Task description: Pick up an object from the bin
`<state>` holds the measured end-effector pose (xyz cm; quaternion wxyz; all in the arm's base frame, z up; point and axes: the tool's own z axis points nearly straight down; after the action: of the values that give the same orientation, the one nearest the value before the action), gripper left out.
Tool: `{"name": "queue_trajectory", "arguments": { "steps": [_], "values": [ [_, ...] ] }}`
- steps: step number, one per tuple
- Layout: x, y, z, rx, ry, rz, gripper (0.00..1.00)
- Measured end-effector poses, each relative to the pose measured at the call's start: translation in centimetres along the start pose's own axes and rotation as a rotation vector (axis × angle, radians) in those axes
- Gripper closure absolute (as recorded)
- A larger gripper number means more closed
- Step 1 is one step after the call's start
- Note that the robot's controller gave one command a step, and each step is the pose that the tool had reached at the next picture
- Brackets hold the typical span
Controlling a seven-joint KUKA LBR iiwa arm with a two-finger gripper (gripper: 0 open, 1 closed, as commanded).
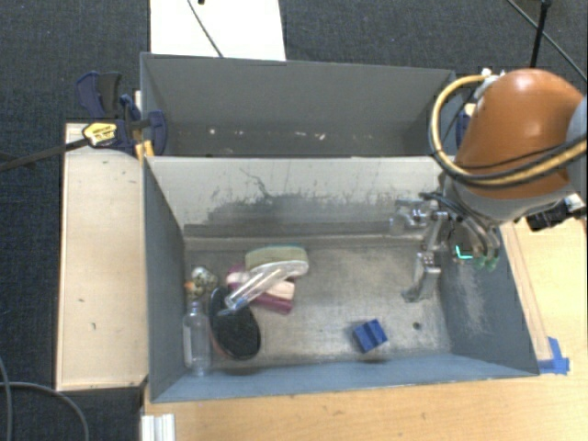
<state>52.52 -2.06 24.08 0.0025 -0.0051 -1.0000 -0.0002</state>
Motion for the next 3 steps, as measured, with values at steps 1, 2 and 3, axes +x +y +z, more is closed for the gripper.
{"name": "queue_trajectory", "arguments": {
  "steps": [1, 2, 3],
  "values": [
    [1.0, 2.3, 12.6, 0.000, 0.000, -0.180, 0.00],
    [4.1, 1.2, 16.8, 0.001, -0.019, -0.471, 0.00],
    [4.0, 1.3, 16.5, 0.001, -0.021, -0.472, 1.00]
  ]
}}
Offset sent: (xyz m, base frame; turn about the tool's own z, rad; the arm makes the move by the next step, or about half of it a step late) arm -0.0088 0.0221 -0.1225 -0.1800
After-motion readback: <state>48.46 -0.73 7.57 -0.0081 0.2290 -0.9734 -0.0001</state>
